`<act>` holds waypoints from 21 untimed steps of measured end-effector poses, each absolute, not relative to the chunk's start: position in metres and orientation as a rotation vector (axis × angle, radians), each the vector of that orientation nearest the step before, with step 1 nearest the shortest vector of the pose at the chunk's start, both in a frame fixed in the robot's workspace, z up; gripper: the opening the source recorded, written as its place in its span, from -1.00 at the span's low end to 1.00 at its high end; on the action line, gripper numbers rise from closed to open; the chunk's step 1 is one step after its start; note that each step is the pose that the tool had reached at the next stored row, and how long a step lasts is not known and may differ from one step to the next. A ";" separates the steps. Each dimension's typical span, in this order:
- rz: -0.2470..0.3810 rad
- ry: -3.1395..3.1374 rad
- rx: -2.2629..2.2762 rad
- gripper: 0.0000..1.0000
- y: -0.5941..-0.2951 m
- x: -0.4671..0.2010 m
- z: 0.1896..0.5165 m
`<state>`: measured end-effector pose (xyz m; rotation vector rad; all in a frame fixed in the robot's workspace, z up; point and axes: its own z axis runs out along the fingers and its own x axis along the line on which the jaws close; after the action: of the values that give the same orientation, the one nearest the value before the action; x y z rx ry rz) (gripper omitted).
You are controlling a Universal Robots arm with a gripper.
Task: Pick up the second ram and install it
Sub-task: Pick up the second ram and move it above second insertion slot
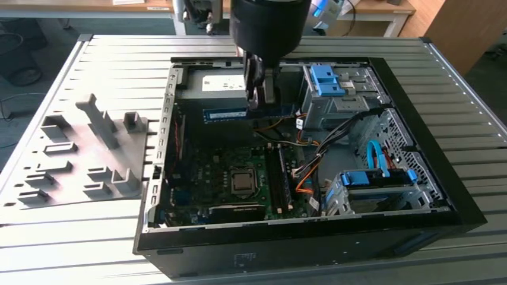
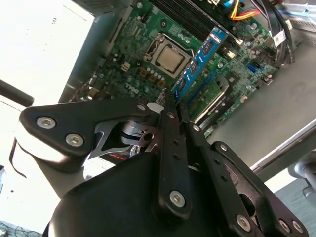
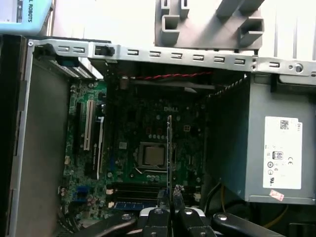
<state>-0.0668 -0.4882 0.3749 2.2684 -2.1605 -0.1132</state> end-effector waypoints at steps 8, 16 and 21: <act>-0.114 -2.161 2.268 -0.73 -0.491 -0.062 0.362; -0.113 -2.160 2.268 -0.73 -0.494 -0.060 0.356; -0.113 -2.160 2.268 -0.73 -0.494 -0.060 0.352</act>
<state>-0.0598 -0.4945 0.3524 2.2680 -2.1602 -0.1129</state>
